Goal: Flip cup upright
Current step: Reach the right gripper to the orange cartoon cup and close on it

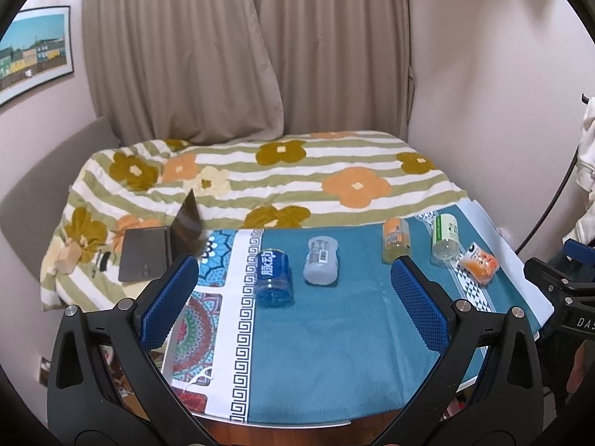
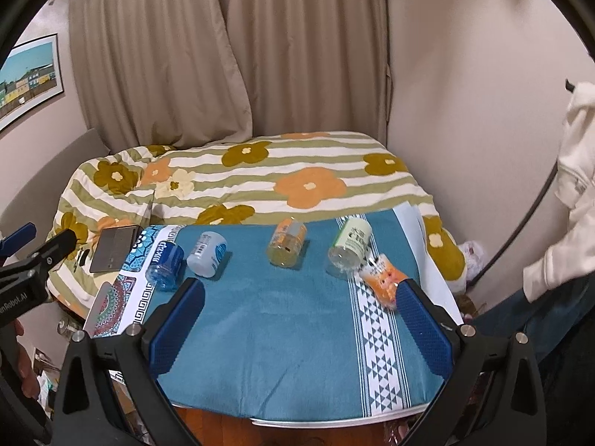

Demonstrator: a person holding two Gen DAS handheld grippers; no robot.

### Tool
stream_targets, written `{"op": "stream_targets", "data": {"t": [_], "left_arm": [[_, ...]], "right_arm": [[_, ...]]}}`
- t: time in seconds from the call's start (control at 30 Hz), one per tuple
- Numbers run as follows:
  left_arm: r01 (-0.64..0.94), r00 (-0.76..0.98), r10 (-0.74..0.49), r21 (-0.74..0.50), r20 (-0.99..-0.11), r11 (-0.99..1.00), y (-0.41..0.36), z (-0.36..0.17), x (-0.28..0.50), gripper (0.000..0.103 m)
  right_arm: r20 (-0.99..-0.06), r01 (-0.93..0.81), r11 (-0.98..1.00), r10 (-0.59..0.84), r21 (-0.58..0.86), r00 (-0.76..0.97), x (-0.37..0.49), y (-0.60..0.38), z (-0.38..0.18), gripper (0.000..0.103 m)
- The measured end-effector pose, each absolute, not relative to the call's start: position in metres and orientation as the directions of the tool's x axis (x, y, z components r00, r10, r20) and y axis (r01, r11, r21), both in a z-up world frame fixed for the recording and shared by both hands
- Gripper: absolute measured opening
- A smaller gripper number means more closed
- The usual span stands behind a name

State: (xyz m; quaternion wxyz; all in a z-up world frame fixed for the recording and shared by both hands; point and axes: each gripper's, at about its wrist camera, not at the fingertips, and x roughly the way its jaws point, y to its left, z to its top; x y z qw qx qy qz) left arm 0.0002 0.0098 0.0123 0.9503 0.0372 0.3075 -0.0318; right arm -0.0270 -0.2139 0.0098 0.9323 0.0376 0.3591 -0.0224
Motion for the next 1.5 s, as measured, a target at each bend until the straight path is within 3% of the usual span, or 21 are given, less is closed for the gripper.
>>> {"op": "stream_targets", "data": {"t": [0.27, 0.5, 1.0, 1.27, 1.5], "left_arm": [[0.107, 0.768, -0.062, 0.032, -0.638, 0.994, 0.013, -0.012, 0.011, 0.103], [0.077, 0.737, -0.034, 0.034, -0.675, 0.996, 0.010, -0.033, 0.025, 0.103], [-0.022, 0.623, 0.048, 0.044, -0.781, 0.999, -0.035, -0.086, 0.076, 0.103], [-0.059, 0.579, 0.077, 0.052, -0.812, 0.997, -0.055, -0.101, 0.104, 0.103], [-0.081, 0.556, 0.088, 0.051, -0.826, 0.995, -0.062, -0.108, 0.118, 0.103]], "right_arm": [[-0.708, 0.101, 0.993, -0.033, 0.054, 0.706, -0.023, -0.245, -0.009, 0.103], [-0.747, 0.003, 1.000, -0.015, -0.018, 0.664, 0.004, -0.281, -0.037, 0.103], [-0.919, -0.225, 0.973, 0.035, -0.059, 0.393, 0.114, -0.355, -0.139, 0.101], [-0.964, -0.347, 0.935, 0.026, -0.069, 0.264, 0.151, -0.361, -0.178, 0.086], [-0.982, -0.389, 0.920, 0.021, -0.056, 0.189, 0.165, -0.366, -0.196, 0.081]]}}
